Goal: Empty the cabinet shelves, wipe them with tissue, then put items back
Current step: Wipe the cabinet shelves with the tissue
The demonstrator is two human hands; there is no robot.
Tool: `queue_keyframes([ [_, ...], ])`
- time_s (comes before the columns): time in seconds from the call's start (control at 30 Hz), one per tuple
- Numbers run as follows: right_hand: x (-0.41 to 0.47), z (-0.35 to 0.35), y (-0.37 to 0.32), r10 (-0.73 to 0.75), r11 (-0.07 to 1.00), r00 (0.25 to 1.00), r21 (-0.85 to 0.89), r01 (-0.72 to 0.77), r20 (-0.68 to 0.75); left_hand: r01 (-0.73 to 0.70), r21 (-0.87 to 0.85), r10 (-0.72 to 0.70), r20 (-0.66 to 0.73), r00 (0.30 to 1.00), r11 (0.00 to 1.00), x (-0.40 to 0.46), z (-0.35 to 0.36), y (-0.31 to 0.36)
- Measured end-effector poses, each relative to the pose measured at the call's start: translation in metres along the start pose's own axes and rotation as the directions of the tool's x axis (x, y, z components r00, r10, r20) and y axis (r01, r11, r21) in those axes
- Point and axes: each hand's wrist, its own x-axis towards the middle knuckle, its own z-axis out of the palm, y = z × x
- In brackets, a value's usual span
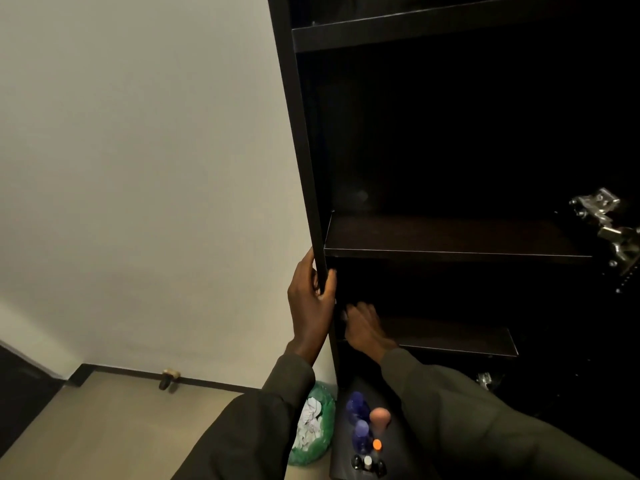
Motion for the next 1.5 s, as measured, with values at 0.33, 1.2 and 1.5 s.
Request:
queue_keyframes([
  [0.33, -0.011, 0.005, 0.014, -0.155, 0.988, 0.987, 0.003, 0.155, -0.054, -0.016, 0.008, 0.016, 0.004, 1.000, 1.000, -0.001, -0.005, 0.000],
  [1.2, -0.077, -0.001, 0.087, 0.116, 0.990, 0.883, 0.127, -0.064, -0.455, -0.003, 0.100, 0.012, -0.090, 0.996, 0.995, -0.010, 0.004, -0.011],
  [1.5, -0.085, -0.070, 0.138, 0.181, 0.969, 0.846, -0.054, -0.240, -0.501, 0.078, 0.006, -0.076, -0.161, 0.984, 0.997, -0.019, 0.014, -0.004],
])
